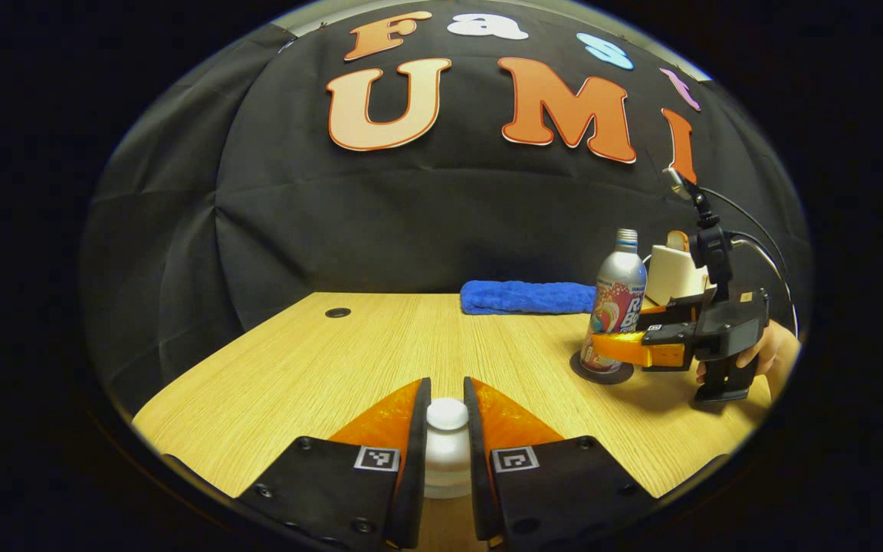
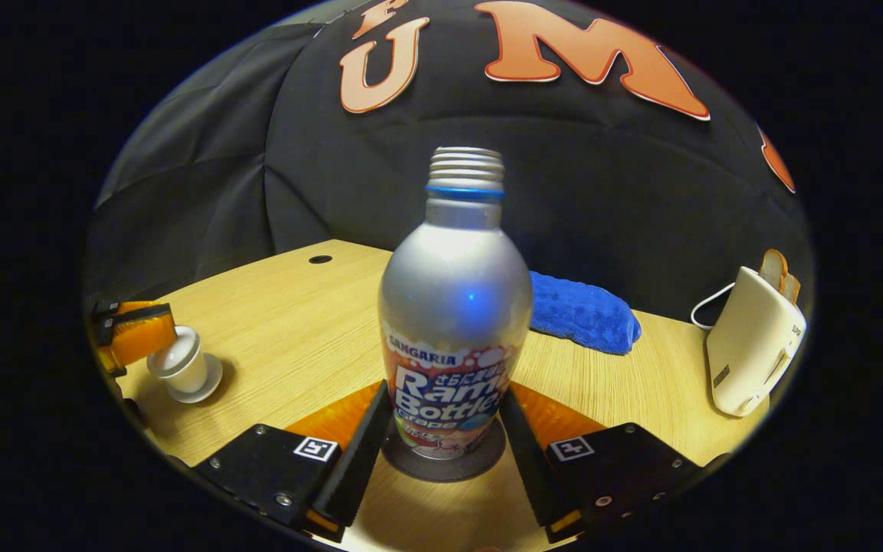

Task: Open the teacup lid with one hand, grasp the water bottle and pour water into the teacup with the other hand; after pouring, place the water bottle on the coaster and then close the teacup lid.

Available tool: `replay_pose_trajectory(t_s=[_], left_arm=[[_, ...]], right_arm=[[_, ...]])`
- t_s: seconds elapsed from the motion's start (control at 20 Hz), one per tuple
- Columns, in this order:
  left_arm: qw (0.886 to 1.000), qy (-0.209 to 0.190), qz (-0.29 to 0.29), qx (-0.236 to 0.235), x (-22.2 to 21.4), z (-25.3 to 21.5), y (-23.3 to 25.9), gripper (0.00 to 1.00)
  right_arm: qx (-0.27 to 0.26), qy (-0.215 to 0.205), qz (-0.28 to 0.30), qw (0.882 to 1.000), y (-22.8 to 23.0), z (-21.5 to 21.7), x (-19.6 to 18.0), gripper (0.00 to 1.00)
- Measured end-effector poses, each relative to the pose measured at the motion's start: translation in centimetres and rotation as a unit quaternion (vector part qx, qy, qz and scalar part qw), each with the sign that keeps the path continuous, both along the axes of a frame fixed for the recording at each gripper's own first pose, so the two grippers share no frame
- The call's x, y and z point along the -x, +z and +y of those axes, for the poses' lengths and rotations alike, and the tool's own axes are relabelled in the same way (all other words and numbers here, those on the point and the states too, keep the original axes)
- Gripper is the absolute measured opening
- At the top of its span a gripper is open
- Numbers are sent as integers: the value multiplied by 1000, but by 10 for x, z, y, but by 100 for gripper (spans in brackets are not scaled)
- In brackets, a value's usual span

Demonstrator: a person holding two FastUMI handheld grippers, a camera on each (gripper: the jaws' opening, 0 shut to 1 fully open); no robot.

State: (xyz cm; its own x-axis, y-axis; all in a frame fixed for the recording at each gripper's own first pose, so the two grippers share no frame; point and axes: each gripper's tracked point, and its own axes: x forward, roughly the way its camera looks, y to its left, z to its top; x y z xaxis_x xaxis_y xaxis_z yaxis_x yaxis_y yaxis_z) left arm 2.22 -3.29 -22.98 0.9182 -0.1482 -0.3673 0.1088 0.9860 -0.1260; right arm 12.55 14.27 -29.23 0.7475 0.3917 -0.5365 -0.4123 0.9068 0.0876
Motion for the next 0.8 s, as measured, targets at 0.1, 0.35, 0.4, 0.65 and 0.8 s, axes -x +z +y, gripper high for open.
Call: replay_pose_trajectory(t_s=[0.1,0.35,0.4,0.65,0.8], left_arm=[[1000,3,-6,-2,2,1,-1,34],[1000,6,-4,-2,5,2,-1,34],[1000,9,-8,-3,5,4,4,41],[998,22,-54,-19,3,6,46,64],[996,17,-92,-9,0,-8,85,84]], right_arm=[[13,2,-16,1000,7,-7,4,90],[12,-13,-33,999,30,-25,24,98],[11,-21,-44,999,41,-32,26,98],[24,-86,-121,989,106,-85,45,98],[35,-115,-175,977,147,-110,60,97]])
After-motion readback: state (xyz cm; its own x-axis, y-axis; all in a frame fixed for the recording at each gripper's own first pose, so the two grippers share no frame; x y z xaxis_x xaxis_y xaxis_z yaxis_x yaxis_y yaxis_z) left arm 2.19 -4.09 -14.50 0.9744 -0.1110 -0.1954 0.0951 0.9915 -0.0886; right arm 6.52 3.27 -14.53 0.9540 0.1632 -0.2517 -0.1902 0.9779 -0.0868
